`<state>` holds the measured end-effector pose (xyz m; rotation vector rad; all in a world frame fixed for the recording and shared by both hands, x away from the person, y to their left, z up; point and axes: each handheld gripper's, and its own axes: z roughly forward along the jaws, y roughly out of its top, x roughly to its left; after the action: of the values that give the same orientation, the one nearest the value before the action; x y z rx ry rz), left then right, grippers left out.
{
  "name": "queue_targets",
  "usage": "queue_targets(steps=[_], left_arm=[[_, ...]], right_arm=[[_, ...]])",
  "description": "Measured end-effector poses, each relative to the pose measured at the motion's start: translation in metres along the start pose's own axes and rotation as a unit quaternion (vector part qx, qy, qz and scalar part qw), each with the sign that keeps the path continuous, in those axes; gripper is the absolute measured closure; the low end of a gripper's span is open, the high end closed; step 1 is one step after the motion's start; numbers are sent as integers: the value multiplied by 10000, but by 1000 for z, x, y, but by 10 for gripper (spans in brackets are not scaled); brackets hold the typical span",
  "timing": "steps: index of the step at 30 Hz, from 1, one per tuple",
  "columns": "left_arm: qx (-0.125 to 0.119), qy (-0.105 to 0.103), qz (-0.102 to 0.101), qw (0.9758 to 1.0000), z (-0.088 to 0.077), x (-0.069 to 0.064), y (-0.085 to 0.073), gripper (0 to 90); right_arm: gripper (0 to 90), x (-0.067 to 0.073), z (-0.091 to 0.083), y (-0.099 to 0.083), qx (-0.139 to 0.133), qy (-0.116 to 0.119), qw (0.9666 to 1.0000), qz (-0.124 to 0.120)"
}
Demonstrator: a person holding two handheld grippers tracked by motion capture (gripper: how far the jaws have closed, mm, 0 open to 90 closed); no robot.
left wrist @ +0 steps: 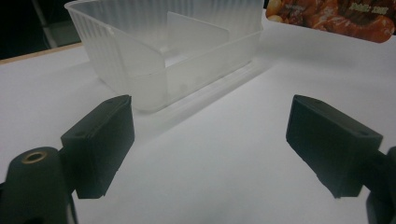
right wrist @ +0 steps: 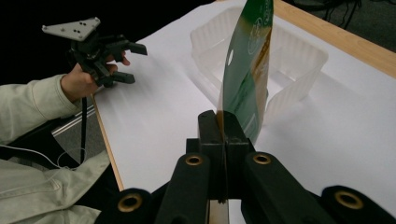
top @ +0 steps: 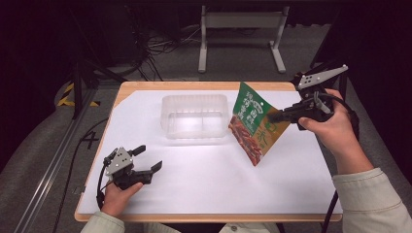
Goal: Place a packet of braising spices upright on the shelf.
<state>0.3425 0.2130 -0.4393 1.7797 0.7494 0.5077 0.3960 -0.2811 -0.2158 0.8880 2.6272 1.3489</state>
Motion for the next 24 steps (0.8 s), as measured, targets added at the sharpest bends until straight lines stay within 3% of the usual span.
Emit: queue_targets(steps=[24], left_arm=[[-4,97,-22,10000,-8,0,-3,157]], right_arm=[[900,-2,-2,52,-262,14,9996,-134]])
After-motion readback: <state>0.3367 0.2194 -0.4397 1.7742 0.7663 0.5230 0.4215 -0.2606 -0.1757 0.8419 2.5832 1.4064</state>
